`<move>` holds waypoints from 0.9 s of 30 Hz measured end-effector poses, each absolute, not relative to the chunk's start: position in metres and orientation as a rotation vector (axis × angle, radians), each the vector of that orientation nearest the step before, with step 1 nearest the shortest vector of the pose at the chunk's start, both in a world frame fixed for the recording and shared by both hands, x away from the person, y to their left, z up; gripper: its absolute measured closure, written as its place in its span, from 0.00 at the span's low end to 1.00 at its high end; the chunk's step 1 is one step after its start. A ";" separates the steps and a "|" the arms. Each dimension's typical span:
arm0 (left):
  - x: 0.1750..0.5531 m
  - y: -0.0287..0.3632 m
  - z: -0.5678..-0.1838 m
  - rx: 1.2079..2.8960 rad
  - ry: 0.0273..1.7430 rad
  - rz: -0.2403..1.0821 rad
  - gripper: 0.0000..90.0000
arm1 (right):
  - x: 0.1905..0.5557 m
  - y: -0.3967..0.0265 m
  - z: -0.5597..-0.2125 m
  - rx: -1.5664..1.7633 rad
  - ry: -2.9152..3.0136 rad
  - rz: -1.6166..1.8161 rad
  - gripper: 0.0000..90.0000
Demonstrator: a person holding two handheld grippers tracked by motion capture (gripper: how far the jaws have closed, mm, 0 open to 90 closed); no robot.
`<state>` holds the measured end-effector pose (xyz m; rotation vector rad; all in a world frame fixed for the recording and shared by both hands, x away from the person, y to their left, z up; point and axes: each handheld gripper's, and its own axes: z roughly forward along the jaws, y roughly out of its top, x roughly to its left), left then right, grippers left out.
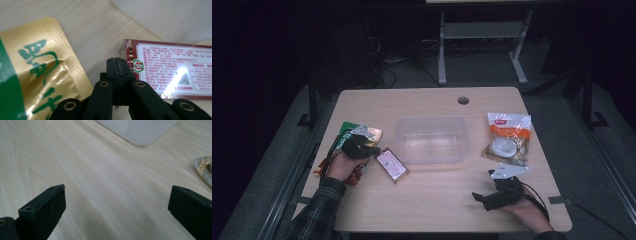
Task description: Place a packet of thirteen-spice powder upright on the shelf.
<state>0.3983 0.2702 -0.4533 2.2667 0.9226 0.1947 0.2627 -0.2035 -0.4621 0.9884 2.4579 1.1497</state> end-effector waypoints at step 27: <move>0.336 0.238 -0.452 2.320 0.770 0.045 1.00 | 0.260 -0.201 -0.460 0.953 2.465 1.156 0.01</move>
